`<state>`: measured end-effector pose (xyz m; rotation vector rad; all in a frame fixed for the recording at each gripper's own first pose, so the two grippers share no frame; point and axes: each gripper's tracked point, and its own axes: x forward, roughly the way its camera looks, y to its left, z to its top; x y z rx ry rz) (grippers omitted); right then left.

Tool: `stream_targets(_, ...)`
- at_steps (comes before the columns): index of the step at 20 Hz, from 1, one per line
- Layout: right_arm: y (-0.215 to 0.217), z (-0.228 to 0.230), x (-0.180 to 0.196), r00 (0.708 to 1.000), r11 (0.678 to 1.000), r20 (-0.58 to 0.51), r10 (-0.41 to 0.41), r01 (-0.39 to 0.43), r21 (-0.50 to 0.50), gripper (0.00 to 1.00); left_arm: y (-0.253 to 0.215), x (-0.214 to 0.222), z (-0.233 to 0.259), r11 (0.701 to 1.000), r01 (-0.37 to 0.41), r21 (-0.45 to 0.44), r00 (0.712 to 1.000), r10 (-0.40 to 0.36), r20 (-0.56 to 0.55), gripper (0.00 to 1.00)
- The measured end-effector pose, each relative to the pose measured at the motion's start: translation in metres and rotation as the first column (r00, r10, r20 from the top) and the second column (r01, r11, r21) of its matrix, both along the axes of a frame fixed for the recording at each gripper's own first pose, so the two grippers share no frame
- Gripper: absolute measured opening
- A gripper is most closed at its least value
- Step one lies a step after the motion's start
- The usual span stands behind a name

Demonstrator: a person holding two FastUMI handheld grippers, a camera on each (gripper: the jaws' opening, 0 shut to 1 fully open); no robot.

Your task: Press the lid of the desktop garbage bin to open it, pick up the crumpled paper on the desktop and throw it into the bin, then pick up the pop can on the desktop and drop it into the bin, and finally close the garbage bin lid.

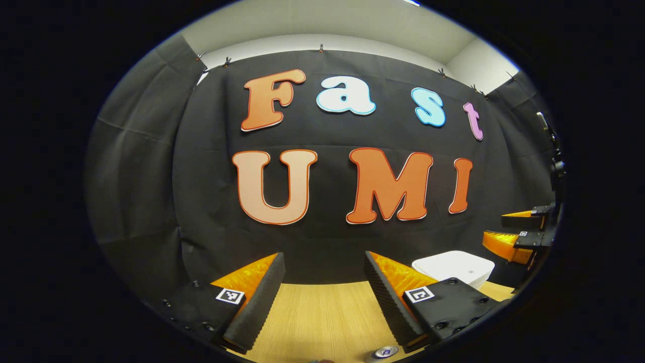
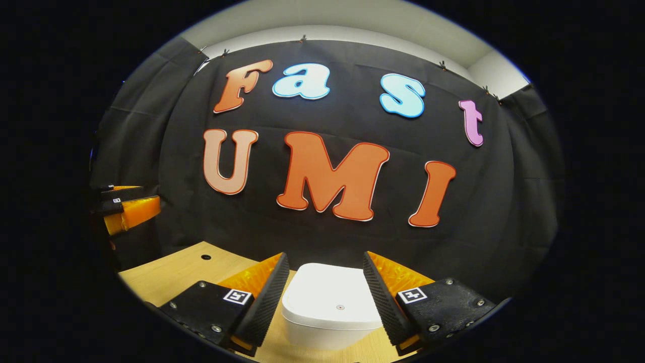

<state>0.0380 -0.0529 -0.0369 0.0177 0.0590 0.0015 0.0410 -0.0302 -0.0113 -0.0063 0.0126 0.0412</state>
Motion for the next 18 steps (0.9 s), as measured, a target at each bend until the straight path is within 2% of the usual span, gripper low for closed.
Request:
stream_targets(1, -0.005, -0.001, 0.003, 1.000, 1.000, -0.004, -0.006, 0.006, -0.003, 0.89, -0.003, 0.002, -0.002, 1.000, -0.001, 0.003, 1.000, 0.001, -0.003, 0.99)
stream_targets(5, -0.017, -0.014, 0.012, 0.999, 1.000, -0.039, -0.009, 0.010, 0.012, 0.69, -0.005, 0.004, -0.005, 1.000, -0.008, 0.014, 1.000, 0.008, -0.013, 0.99)
stream_targets(8, -0.019, -0.027, 0.019, 0.997, 0.999, -0.072, 0.008, -0.005, 0.039, 0.31, -0.005, 0.004, -0.009, 0.999, -0.024, 0.021, 0.999, 0.024, -0.022, 1.00)
stream_targets(9, -0.021, -0.032, 0.021, 0.997, 0.999, -0.080, 0.006, -0.002, 0.047, 0.28, -0.005, 0.005, -0.010, 0.999, -0.029, 0.019, 0.999, 0.030, -0.028, 1.00)
stream_targets(10, -0.023, -0.037, 0.023, 0.996, 0.999, -0.089, 0.006, -0.002, 0.053, 0.17, -0.005, 0.005, -0.011, 0.999, -0.034, 0.019, 0.999, 0.035, -0.032, 1.00)
stream_targets(12, -0.028, -0.051, 0.027, 0.993, 0.998, -0.122, -0.003, 0.012, 0.066, 0.03, -0.006, 0.003, -0.015, 0.999, -0.043, 0.024, 0.998, 0.044, -0.042, 1.00)
stream_targets(16, -0.021, -0.084, 0.031, 0.977, 0.992, -0.209, 0.053, -0.028, 0.123, 0.01, -0.008, 0.003, -0.020, 0.998, -0.056, 0.038, 0.996, 0.059, -0.061, 1.00)
stream_targets(18, -0.020, -0.096, 0.034, 0.970, 0.992, -0.235, 0.063, -0.036, 0.117, 0.01, -0.010, 0.001, -0.024, 0.997, -0.063, 0.043, 0.995, 0.066, -0.071, 1.00)
